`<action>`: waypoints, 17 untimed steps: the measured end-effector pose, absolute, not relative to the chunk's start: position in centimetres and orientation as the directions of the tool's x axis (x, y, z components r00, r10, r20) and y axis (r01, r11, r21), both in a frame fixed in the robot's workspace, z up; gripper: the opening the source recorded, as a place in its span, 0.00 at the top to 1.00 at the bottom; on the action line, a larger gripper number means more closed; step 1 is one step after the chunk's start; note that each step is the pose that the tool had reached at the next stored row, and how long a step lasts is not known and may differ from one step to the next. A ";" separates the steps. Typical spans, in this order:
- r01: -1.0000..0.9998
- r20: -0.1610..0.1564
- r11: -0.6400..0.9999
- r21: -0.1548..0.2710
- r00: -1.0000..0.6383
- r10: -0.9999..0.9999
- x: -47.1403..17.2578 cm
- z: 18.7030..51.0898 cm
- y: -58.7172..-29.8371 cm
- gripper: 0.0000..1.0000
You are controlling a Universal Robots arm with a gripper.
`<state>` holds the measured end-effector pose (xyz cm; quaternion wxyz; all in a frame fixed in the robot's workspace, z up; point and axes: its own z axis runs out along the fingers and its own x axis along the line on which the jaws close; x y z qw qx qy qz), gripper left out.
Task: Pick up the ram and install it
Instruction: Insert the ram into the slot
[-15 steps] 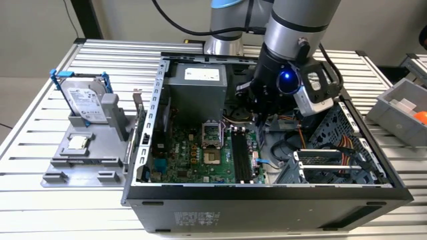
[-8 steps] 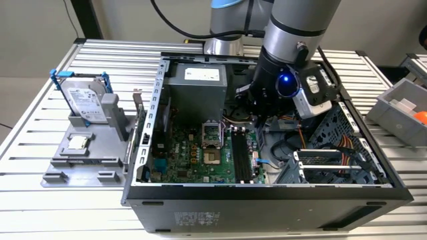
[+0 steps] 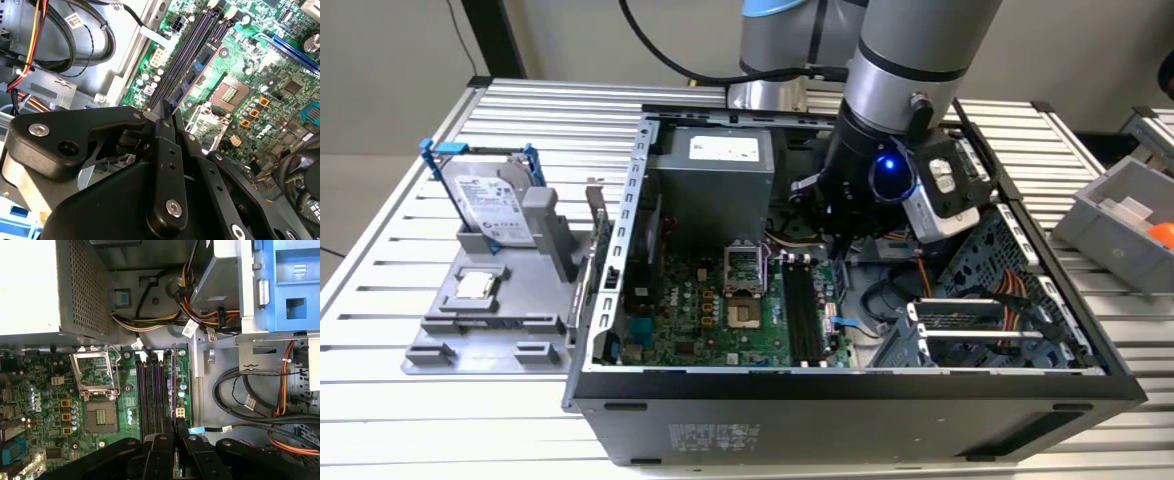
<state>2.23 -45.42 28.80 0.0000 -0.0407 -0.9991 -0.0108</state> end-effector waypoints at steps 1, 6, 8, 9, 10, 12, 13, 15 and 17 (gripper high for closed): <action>0.081 0.001 0.996 0.022 -0.997 0.081 2.2 28.8 -45.4 1.00; 0.081 0.001 0.996 0.022 -0.997 0.081 2.2 28.8 -45.4 1.00; 0.081 0.001 0.996 0.022 -0.997 0.081 2.2 28.8 -45.4 1.00; 0.081 0.001 0.996 0.022 -0.997 0.081 2.2 28.8 -45.4 1.00; 0.081 0.001 0.996 0.022 -0.997 0.081 2.2 28.7 -45.4 1.00; 0.081 0.002 0.996 0.022 -0.997 0.081 2.2 28.7 -45.4 1.00; 0.081 0.002 0.996 0.022 -0.997 0.081 2.2 28.6 -45.4 1.00; 0.081 0.002 0.996 0.021 -0.997 0.081 2.2 28.4 -45.4 1.00; 0.081 0.002 0.996 0.021 -0.997 0.081 2.2 28.2 -45.4 1.00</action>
